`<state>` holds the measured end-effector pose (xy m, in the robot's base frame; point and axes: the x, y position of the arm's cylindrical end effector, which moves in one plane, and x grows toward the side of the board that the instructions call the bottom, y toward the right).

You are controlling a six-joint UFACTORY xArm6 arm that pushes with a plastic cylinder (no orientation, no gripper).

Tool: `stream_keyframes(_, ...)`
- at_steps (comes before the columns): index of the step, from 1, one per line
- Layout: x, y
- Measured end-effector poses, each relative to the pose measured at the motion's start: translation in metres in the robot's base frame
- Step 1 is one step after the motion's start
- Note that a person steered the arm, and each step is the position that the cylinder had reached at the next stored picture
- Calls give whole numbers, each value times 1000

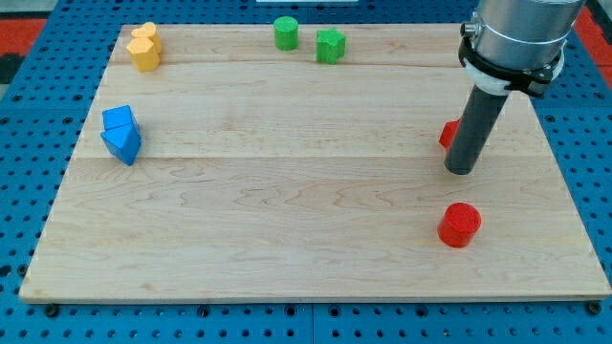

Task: Move the red circle left to the red star

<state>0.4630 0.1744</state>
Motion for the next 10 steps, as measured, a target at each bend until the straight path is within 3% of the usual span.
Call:
stream_keyframes(1, 1, 1)
stream_keyframes(3, 37, -118)
stream_keyframes(5, 132, -61)
stream_keyframes(6, 123, 0)
stream_keyframes(8, 57, -51)
stream_keyframes(10, 35, -12)
